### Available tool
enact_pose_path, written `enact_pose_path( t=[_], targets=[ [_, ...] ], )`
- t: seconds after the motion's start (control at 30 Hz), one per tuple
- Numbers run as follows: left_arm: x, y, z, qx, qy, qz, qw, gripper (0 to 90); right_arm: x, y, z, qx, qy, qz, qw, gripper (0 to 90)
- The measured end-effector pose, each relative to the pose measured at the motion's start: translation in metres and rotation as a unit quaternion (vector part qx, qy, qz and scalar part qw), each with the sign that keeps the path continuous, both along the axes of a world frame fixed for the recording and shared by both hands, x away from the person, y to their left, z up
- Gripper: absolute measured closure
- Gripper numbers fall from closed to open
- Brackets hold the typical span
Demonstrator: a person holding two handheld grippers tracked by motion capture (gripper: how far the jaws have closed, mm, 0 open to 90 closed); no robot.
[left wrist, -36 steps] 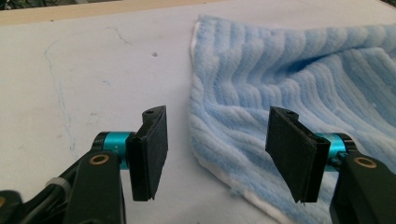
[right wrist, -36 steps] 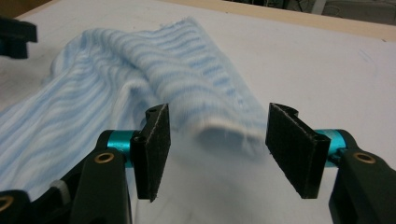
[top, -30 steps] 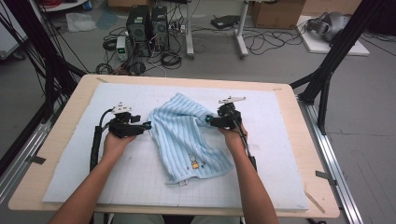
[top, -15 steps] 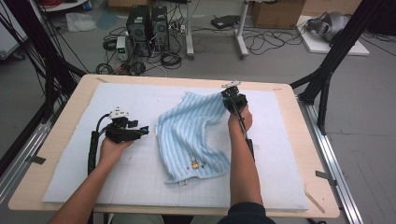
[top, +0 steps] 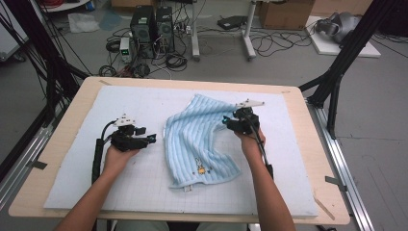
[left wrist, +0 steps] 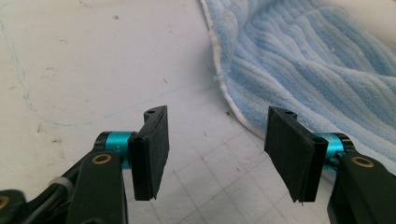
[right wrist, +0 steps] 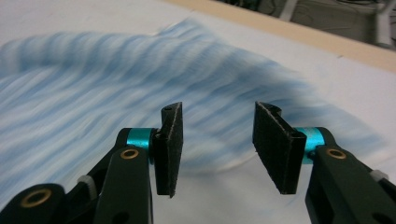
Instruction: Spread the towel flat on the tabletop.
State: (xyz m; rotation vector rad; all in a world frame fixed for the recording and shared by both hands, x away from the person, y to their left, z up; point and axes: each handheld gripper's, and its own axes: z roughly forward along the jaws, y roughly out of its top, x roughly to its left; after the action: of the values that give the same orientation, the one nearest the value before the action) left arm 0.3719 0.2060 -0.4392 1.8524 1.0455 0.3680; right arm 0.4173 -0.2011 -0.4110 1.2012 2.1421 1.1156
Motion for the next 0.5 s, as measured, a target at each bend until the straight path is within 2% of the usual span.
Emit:
enact_pose_path(
  t=[0.03, 0.07, 0.1, 0.13, 0.2, 0.23, 0.3, 0.33, 0.37, 0.4, 0.43, 0.47, 0.5],
  targets=[
    [-0.001, 0.001, 0.000, -0.003, -0.003, 0.001, 1.0000, 40.3, 0.000, 0.000, 0.000, 0.000, 0.000, 0.000, 1.0000, 53.3],
    [-0.002, 0.003, 0.000, -0.005, -0.003, -0.001, 1.0000, 40.3, -0.008, 0.002, -0.003, -0.003, 0.000, 0.002, 1.0000, 53.3],
    [-0.004, 0.005, 0.001, -0.008, -0.005, 0.000, 1.0000, 40.3, -0.020, 0.003, -0.005, -0.011, -0.020, 0.002, 0.9997, 53.0],
    [-0.004, 0.005, 0.001, -0.008, -0.005, 0.000, 1.0000, 40.3, -0.020, 0.003, -0.005, -0.011, -0.020, 0.002, 0.9997, 53.0],
    [-0.007, 0.007, 0.000, -0.009, -0.006, -0.002, 0.9999, 40.3, -0.030, 0.000, -0.004, 0.005, -0.034, -0.012, 0.9993, 50.4],
    [-0.009, 0.009, 0.000, -0.011, -0.006, -0.003, 0.9999, 40.2, -0.035, -0.004, 0.000, 0.003, -0.034, -0.026, 0.9991, 48.8],
    [-0.009, 0.010, -0.001, -0.011, -0.008, -0.004, 0.9999, 40.2, -0.036, -0.007, 0.001, 0.011, -0.033, -0.023, 0.9991, 49.2],
    [-0.011, 0.012, -0.002, -0.016, -0.010, -0.003, 0.9998, 40.2, -0.038, -0.008, 0.003, 0.024, -0.011, -0.014, 0.9995, 51.8],
    [-0.011, 0.012, -0.002, -0.016, -0.010, -0.003, 0.9998, 40.2, -0.038, -0.008, 0.003, 0.024, -0.011, -0.014, 0.9995, 51.8],
    [-0.012, 0.013, -0.003, -0.018, -0.011, -0.005, 0.9998, 40.2, -0.038, -0.006, 0.001, 0.024, 0.005, -0.002, 0.9997, 52.3],
    [-0.013, 0.013, -0.003, -0.019, -0.012, -0.004, 0.9998, 40.2, -0.038, -0.002, -0.001, 0.021, 0.021, 0.011, 0.9995, 53.3],
    [-0.014, 0.014, -0.003, -0.019, -0.014, -0.006, 0.9997, 40.2, -0.039, 0.008, -0.008, -0.005, 0.042, 0.031, 0.9986, 55.4],
    [-0.014, 0.014, -0.003, -0.019, -0.014, -0.006, 0.9997, 40.2, -0.039, 0.008, -0.008, -0.005, 0.042, 0.031, 0.9986, 55.4]
  ],
)
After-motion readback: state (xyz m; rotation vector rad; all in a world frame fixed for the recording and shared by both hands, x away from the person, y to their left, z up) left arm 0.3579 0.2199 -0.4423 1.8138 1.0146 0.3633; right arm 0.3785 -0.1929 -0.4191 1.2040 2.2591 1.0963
